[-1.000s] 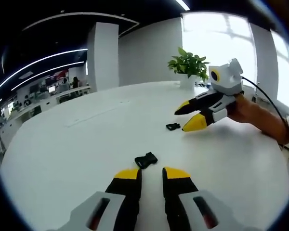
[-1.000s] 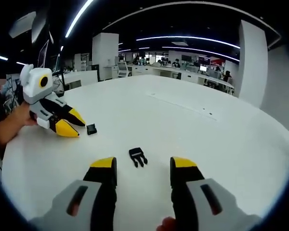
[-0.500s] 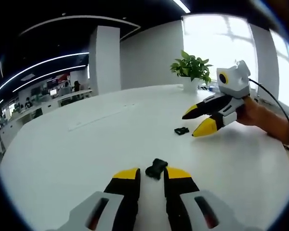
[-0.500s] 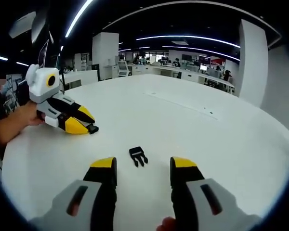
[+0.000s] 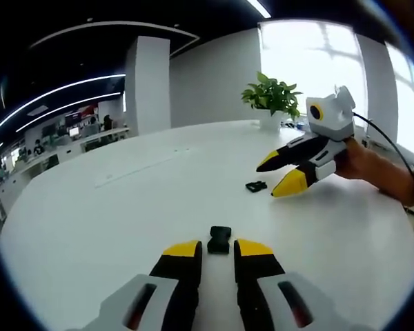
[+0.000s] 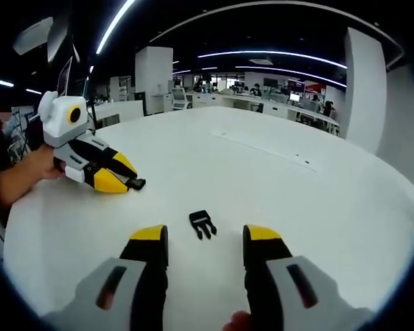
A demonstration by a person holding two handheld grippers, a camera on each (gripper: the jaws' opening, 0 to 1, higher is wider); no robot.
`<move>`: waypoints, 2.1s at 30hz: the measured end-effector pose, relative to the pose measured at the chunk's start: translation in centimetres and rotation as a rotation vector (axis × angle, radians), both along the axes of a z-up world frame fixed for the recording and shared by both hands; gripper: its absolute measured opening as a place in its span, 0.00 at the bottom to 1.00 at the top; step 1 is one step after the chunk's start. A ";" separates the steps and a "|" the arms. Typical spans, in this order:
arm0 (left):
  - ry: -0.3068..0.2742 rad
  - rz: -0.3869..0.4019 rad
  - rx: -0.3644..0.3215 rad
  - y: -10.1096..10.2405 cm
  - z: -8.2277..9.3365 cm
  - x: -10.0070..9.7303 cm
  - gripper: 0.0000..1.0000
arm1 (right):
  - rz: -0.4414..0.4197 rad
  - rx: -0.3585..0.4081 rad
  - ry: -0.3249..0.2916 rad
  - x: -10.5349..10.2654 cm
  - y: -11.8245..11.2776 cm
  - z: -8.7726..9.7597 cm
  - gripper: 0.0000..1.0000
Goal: Snap the two parts of the plastic buckle together until the buckle closes and remains connected.
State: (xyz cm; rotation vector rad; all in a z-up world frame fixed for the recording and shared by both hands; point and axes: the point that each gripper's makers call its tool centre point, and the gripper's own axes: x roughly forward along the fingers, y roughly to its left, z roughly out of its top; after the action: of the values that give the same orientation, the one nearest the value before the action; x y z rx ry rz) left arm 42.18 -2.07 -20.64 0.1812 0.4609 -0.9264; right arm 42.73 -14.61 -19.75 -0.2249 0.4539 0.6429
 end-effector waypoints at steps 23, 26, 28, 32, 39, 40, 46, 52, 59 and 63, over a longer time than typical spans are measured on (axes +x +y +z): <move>0.005 -0.001 0.003 0.3 -0.1 -0.3 0.12 | 0.078 0.044 0.034 -1.2 1.8 0.1 0.31; 0.005 0.001 0.002 0.3 -0.2 -0.3 0.12 | 0.056 0.030 0.037 -0.9 1.4 -0.2 0.31; 0.005 0.000 0.002 0.4 -0.2 -0.3 0.12 | 0.057 0.026 0.055 -1.1 1.3 -0.5 0.28; 0.006 0.001 0.002 0.4 -0.2 -0.3 0.12 | 0.087 0.051 0.064 -2.1 2.1 0.1 0.26; 0.005 0.003 0.002 0.4 -0.2 -0.4 0.12 | 0.097 0.064 0.073 -2.1 2.4 -0.2 0.25; 0.005 0.002 0.002 0.4 -0.2 -0.4 0.12 | 0.099 0.067 0.082 -2.3 2.4 -0.3 0.25; 0.004 0.003 0.003 0.3 -0.2 -0.4 0.12 | 0.165 0.082 0.095 -3.2 4.0 -0.1 0.25; 0.005 0.003 0.002 0.3 -0.2 -0.4 0.12 | 0.182 0.088 0.093 -3.1 4.5 -0.4 0.25; 0.004 0.004 0.002 0.3 -0.2 -0.4 0.12 | 0.211 0.078 0.078 -3.2 5.4 -0.5 0.26; 0.004 0.005 0.001 0.2 -0.2 -0.3 0.12 | 0.226 0.082 0.061 -3.0 5.9 -0.5 0.27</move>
State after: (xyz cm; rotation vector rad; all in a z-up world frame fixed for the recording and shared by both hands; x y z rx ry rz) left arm 41.84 -1.88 -20.81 0.1788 0.4650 -0.9217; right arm 39.69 -8.71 -20.29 -0.1798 0.4635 0.8895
